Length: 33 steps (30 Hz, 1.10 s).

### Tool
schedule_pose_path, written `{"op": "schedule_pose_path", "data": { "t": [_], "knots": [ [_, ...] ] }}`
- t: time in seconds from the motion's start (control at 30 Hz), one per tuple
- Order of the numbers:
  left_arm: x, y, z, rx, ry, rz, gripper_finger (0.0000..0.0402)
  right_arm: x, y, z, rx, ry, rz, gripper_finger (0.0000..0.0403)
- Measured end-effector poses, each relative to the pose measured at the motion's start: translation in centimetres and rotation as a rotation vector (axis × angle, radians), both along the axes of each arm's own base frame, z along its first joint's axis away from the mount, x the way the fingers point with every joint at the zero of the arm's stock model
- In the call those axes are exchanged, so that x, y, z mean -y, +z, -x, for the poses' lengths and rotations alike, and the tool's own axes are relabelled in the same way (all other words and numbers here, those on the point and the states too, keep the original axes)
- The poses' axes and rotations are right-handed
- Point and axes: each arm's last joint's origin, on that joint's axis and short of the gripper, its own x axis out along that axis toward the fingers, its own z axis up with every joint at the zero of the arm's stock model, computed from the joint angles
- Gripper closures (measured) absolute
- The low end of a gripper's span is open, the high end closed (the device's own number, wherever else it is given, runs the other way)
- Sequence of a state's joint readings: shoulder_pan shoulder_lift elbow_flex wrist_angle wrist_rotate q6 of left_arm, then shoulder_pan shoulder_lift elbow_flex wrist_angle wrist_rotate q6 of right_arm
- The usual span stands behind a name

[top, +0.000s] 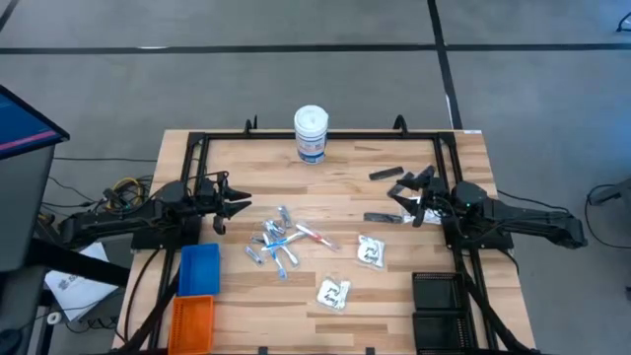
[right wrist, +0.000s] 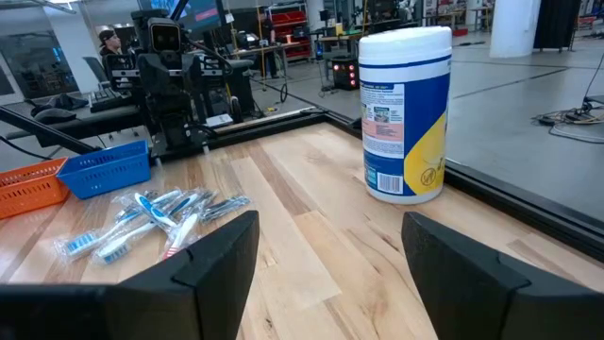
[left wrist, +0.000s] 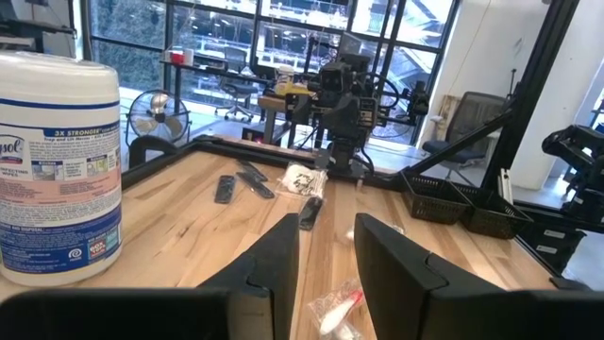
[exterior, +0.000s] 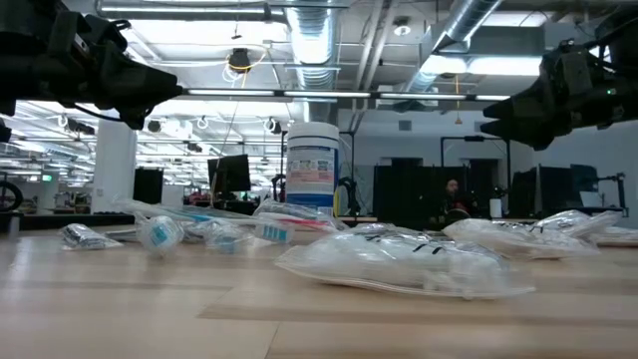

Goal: Pick & Place Travel size toiletries
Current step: Put the white cotton swab pack into the top black bin

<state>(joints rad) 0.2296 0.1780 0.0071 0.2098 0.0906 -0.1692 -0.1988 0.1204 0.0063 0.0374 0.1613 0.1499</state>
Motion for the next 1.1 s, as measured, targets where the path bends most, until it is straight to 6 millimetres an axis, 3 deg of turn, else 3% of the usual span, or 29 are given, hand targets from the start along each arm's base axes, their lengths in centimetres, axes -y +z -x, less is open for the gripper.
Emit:
{"op": "schedule_pose_path", "data": {
  "t": [1.1],
  "knots": [
    [0.00,0.17,0.01,0.017,0.000,-0.004,0.0302,0.00,0.00,0.00,0.000,0.000,0.000,0.0148]
  ]
}}
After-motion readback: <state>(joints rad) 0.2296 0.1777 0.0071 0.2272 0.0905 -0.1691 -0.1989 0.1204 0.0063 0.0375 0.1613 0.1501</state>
